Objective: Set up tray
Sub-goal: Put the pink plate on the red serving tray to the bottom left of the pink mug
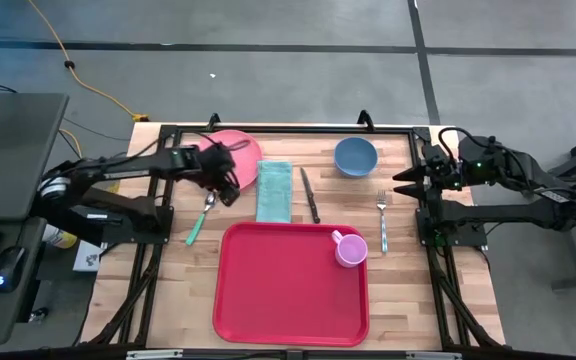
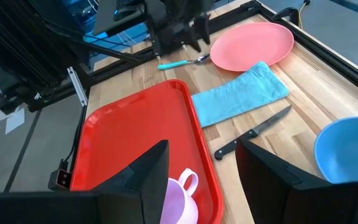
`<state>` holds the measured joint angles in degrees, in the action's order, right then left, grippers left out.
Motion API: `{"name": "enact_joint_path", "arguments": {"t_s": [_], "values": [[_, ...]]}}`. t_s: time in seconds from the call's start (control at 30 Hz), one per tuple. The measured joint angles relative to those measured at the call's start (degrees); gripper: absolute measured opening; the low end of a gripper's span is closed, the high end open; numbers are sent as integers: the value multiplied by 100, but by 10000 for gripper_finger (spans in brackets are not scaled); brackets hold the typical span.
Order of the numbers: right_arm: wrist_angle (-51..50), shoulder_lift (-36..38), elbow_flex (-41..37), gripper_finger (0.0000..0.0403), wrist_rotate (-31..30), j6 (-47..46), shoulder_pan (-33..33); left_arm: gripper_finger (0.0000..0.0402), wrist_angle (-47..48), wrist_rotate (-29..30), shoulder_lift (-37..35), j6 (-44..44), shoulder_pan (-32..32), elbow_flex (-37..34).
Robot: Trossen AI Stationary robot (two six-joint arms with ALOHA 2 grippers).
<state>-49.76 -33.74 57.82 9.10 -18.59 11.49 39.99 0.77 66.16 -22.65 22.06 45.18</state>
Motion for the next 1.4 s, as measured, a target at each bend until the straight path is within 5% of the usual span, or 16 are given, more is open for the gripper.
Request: {"name": "enact_joint_path", "arguments": {"t_s": [0.33,0.83,1.23,1.4], "values": [[-21,0,0,165,-165,61,0,239,180,937,-1159,-1247,734,-299],[-12,0,0,165,-232,47,0,239,1975,1332,-771,-1101,982,-303],[-10,0,0,165,-230,-89,0,239,1697,1516,-156,-1918,986,-517],[-10,0,0,165,-203,-109,0,239,631,1215,-165,-2576,986,-1188]]}}
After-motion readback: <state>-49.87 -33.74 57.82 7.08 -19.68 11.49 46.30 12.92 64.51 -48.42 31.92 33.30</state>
